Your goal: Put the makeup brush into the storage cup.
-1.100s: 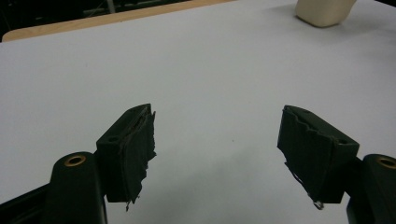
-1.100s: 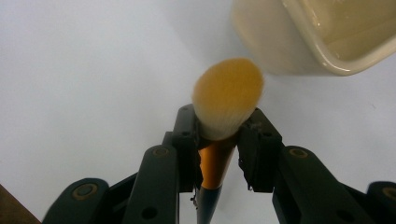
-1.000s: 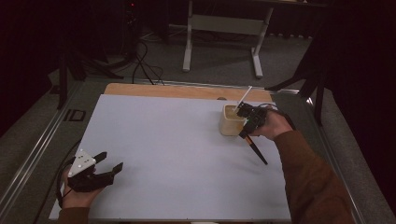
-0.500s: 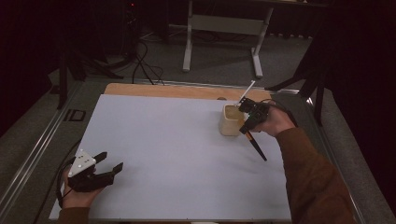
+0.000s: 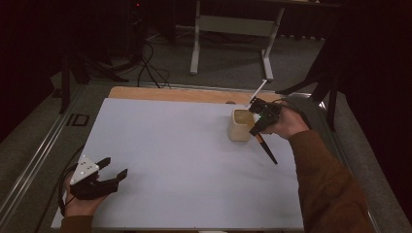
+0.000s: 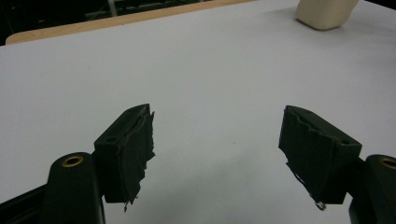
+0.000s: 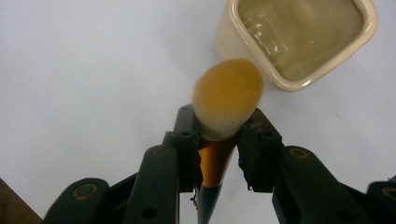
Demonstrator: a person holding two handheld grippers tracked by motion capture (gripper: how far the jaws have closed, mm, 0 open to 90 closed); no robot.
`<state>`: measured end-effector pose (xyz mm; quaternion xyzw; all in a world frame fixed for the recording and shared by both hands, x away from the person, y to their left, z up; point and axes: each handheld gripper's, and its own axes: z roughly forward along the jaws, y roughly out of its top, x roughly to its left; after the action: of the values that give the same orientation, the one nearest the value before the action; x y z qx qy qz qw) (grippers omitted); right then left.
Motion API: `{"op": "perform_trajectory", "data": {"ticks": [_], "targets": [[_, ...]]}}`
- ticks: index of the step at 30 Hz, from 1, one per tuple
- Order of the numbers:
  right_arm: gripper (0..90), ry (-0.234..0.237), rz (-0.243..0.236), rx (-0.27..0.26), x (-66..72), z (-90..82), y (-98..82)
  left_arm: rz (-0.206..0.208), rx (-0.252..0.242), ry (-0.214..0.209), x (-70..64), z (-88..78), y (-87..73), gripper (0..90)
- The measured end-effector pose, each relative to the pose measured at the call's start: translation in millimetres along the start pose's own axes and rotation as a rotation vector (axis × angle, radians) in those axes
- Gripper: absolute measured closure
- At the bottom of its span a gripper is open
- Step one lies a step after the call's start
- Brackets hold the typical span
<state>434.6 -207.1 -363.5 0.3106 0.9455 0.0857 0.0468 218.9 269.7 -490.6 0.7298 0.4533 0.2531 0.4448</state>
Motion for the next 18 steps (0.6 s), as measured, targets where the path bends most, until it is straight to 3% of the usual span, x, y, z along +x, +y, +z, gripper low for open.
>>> {"op": "perform_trajectory", "data": {"ticks": [18], "targets": [[69.6,-0.025,-0.004,-0.002,0.7,-9.9,5.2,-0.003,-0.011,0.023,1.3,-2.6,0.1,23.8]]}}
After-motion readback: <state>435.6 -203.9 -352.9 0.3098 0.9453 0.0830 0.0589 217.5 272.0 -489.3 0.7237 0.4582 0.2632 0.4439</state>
